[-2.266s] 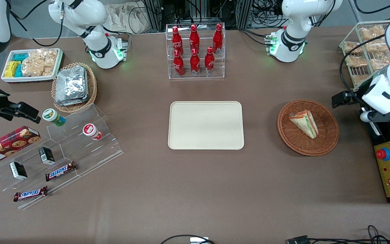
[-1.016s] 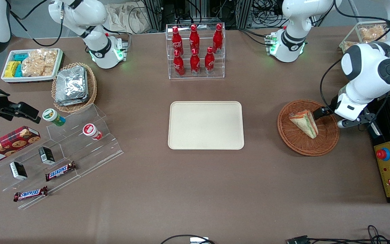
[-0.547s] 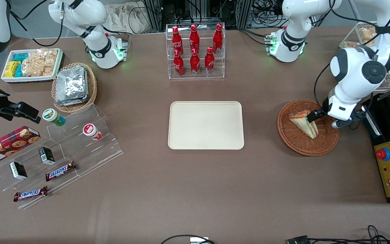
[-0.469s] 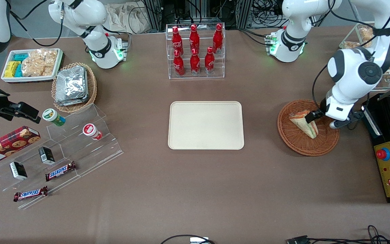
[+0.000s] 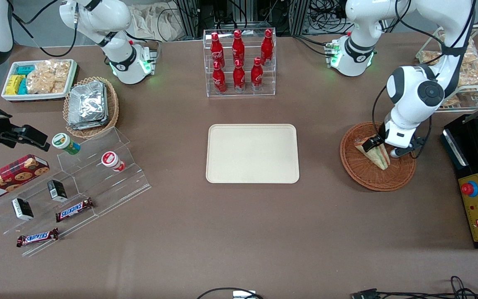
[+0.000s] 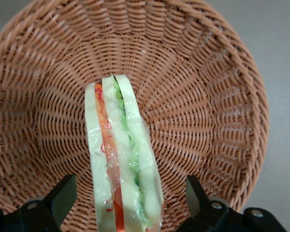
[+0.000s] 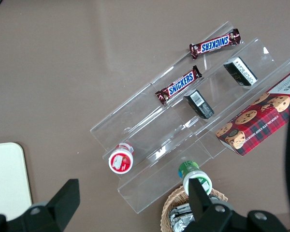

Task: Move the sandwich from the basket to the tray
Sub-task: 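Lower the open left gripper and close it on the wrapped sandwich, then lift the sandwich out of the basket with the left gripper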

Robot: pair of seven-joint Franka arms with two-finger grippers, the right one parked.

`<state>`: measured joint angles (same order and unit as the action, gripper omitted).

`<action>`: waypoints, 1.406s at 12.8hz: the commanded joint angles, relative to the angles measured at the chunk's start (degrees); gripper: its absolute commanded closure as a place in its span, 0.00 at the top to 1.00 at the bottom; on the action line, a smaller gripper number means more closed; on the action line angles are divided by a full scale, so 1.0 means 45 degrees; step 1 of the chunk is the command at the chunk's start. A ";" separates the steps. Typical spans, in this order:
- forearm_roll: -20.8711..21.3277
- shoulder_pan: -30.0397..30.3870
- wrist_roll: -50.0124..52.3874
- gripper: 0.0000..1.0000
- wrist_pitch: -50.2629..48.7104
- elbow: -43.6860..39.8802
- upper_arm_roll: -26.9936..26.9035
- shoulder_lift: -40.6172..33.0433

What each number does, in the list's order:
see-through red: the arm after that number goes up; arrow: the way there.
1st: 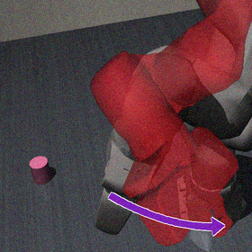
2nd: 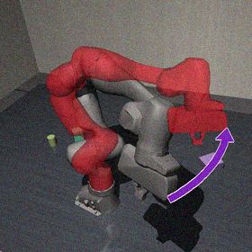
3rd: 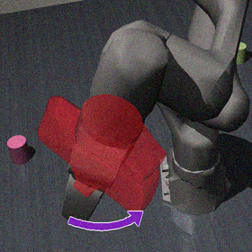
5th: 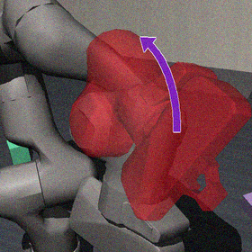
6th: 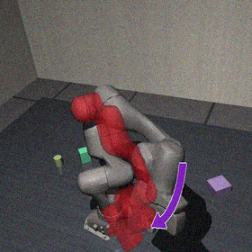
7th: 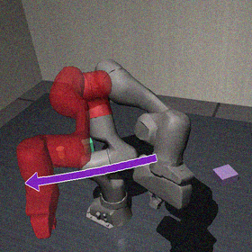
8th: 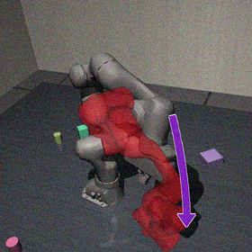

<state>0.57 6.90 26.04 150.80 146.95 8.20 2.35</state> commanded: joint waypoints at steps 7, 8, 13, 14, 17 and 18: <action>0.0030 0.0010 0.0190 0.12 0.0747 0.0392 -0.0025 0.0103; 0.0030 0.0030 0.0131 0.05 0.0708 0.0392 -0.0025 0.0045; 0.0108 -0.0009 -0.0569 0.05 -0.2099 -0.0348 0.0073 -0.1749; 0.0108 -0.0009 -0.0882 0.05 -0.2839 -0.0602 0.0266 -0.2081; 0.0031 -0.0029 -0.2344 0.05 -0.4989 -0.1578 0.0618 -0.2903; -0.0067 -0.0067 -0.2659 0.05 -0.5479 -0.1890 0.0910 -0.3060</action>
<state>0.63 6.82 17.16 130.41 140.60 10.60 -9.29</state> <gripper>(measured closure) 0.806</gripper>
